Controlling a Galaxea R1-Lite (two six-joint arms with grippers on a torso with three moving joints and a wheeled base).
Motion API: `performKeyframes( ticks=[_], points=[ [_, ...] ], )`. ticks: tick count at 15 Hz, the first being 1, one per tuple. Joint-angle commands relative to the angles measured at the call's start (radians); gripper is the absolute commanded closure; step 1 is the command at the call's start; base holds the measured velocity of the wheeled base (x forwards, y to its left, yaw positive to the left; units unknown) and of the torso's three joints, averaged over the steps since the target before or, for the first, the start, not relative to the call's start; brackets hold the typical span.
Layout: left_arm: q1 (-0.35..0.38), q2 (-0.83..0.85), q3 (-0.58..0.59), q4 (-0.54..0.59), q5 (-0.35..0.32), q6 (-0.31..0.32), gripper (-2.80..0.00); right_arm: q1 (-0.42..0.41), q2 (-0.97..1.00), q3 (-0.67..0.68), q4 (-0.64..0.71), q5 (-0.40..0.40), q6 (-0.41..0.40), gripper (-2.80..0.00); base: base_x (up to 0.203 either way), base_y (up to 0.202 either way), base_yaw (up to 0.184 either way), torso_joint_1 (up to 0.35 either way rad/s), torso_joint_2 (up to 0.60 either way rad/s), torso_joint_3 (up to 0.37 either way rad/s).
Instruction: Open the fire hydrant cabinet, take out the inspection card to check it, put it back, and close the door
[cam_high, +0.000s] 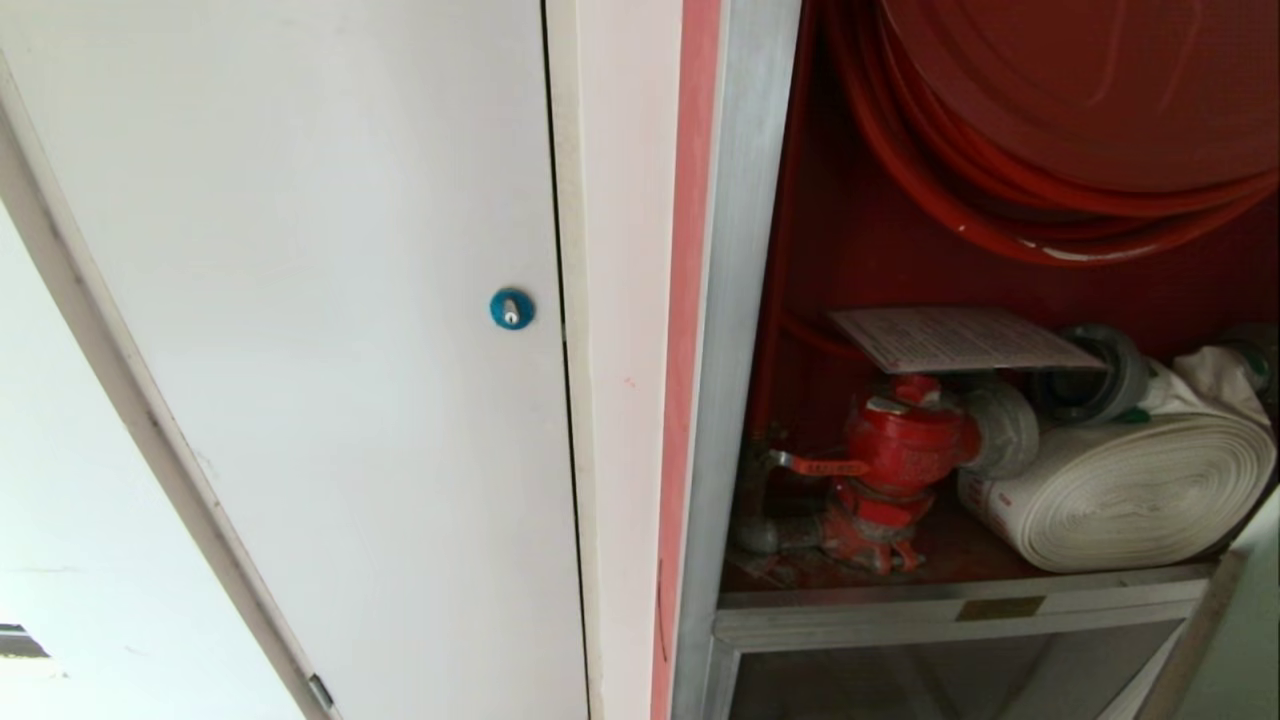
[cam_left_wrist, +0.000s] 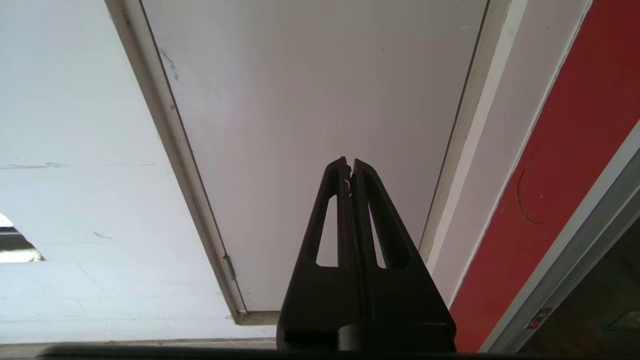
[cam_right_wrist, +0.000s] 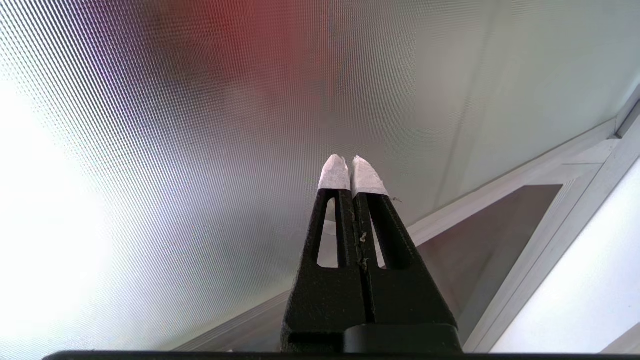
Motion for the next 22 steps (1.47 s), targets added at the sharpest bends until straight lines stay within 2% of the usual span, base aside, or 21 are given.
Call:
performKeyframes(
  ticks=[1, 9, 13, 17, 22],
  points=[
    [0.000, 0.001, 0.011, -0.001, 0.000, 0.000, 0.00, 0.000, 0.002, 0.002, 0.000, 0.000, 0.000, 0.00, 0.000, 0.000, 0.000, 0.000, 0.00, 0.000],
    [0.000, 0.001, 0.011, 0.000, 0.002, 0.009, 0.00, 0.000, 0.002, 0.002, 0.000, 0.000, 0.000, 0.00, -0.191, 0.000, 0.001, 0.000, 0.00, 0.004],
    [0.000, 0.001, 0.011, 0.001, -0.005, 0.034, 0.00, 0.000, 0.002, 0.002, 0.000, 0.000, 0.000, 0.00, -0.194, 0.000, 0.003, 0.002, 0.00, 0.002],
    [0.000, 0.001, 0.011, 0.003, -0.011, 0.092, 0.00, 0.000, 0.002, 0.002, 0.000, 0.000, 0.000, 0.00, -0.195, 0.000, 0.000, 0.000, 0.00, 0.002],
    [0.000, 0.001, 0.011, 0.003, -0.011, 0.093, 0.00, 0.000, 0.002, 0.002, 0.000, 0.000, 0.000, 0.00, -0.197, 0.000, 0.000, 0.002, 0.00, 0.003]
  ],
)
